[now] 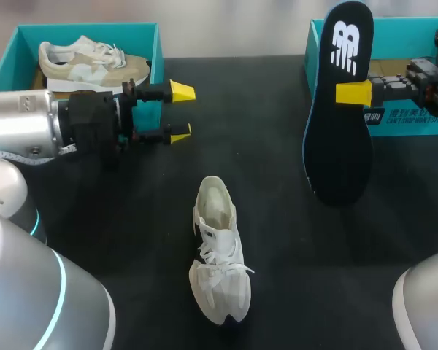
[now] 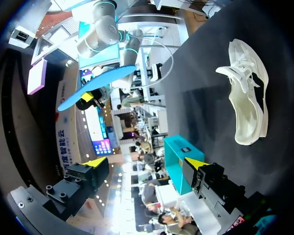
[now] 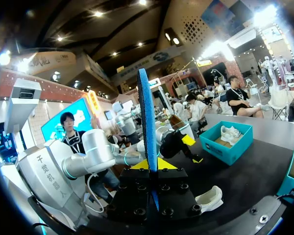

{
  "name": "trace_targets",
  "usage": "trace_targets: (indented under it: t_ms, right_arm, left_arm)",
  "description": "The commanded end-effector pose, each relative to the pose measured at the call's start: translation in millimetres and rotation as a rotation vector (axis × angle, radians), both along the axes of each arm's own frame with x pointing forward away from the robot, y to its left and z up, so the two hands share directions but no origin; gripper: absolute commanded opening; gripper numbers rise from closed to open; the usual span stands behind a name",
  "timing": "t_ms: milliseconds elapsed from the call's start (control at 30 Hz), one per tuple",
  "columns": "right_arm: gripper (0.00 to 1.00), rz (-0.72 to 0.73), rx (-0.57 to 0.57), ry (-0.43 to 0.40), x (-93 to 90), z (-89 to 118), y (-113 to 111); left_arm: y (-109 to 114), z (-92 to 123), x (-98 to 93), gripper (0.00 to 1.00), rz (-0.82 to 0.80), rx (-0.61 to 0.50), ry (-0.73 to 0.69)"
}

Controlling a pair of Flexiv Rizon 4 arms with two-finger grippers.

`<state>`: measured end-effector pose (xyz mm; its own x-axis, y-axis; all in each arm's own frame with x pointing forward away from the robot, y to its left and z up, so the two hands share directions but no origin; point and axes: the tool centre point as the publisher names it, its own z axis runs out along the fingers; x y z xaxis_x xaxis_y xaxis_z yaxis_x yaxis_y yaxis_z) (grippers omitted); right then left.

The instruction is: Take the shoe out of the shoebox, open the shoe tongue, remove and reinsert the insole, then place the shoe into the shoebox

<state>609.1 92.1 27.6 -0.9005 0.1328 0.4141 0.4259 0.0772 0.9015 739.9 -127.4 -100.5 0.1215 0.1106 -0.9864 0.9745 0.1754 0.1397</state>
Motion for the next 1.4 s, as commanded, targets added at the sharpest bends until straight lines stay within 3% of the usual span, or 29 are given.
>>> trace_targets:
  t_ms: [33, 333, 433, 667, 933, 1400]
  right_arm:
    - [0.00, 0.005, -0.002, 0.001, 4.1, 0.6, 2.7]
    - [0.00, 0.005, -0.002, 0.001, 4.1, 0.6, 2.7]
    - [0.00, 0.050, 0.002, 0.018, 22.8, -6.7, 8.7]
    - [0.00, 0.116, -0.015, 0.197, 75.8, -26.3, 26.4]
    - [0.00, 0.077, 0.014, 0.320, 122.7, -34.9, 40.6]
    - [0.00, 0.077, 0.014, 0.320, 122.7, -34.9, 40.6]
  left_arm:
    - [3.5, 1.8, 4.6, 1.00, -0.026, -0.003, -0.013]
    - [3.5, 1.8, 4.6, 1.00, -0.026, -0.003, -0.013]
    - [3.5, 1.8, 4.6, 1.00, -0.026, -0.003, -0.013]
    - [3.5, 1.8, 4.6, 1.00, -0.026, -0.003, -0.013]
    - [3.5, 1.8, 4.6, 1.00, -0.026, -0.003, -0.013]
    - [3.5, 1.8, 4.6, 1.00, -0.026, -0.003, -0.013]
